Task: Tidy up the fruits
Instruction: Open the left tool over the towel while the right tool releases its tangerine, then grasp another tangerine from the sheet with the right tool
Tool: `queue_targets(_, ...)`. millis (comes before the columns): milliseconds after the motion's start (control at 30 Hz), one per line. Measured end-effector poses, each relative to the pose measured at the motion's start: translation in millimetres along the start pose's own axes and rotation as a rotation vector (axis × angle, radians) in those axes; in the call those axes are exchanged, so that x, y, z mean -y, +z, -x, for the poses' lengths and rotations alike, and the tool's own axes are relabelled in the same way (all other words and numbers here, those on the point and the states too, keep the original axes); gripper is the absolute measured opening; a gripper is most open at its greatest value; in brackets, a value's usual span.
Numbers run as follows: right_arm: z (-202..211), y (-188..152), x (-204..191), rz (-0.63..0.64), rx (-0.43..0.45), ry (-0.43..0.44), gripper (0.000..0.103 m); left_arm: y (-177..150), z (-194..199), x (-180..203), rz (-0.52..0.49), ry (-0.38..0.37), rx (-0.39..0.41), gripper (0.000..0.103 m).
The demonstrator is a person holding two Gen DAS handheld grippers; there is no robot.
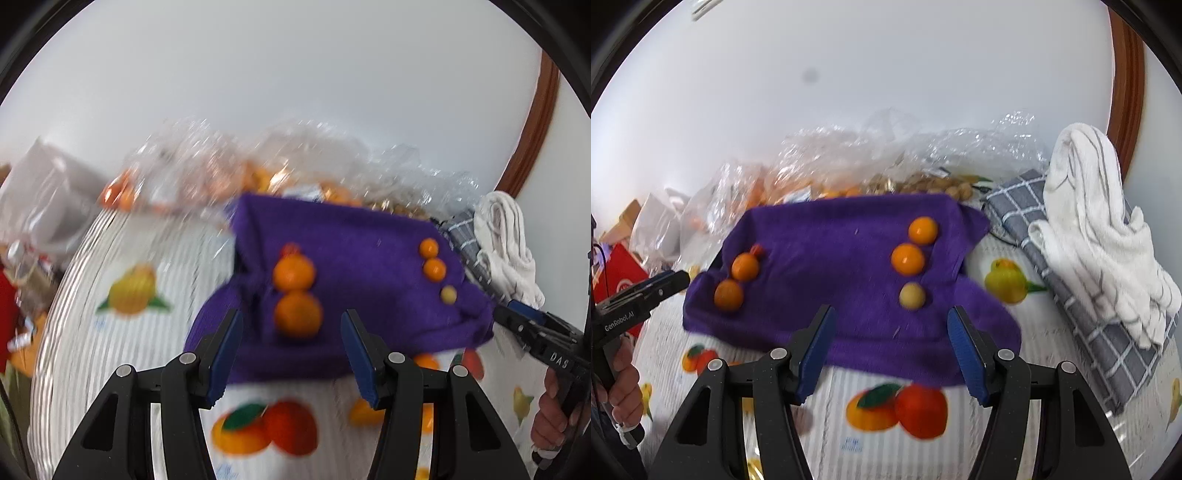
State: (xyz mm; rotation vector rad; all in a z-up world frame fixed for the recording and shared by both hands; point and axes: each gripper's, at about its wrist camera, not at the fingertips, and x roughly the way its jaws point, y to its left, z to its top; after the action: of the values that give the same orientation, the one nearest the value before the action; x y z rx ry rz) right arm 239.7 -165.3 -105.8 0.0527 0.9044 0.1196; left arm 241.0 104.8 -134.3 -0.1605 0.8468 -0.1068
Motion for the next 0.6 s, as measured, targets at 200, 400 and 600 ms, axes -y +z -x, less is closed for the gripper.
queue_targets(200,-2,-29,-17,0.025,-0.048,0.009,0.053,-40,12,-27,0.039,0.084,-0.054,0.053)
queue_targets(400,0,-56,-29,0.044,-0.048,0.048,0.053,-77,11,-50,0.119,0.133,-0.120,0.053)
queue_targets(600,1,-76,-48,0.101,-0.061,0.115,0.047,-93,17,-50,0.127,0.144,-0.051,0.056)
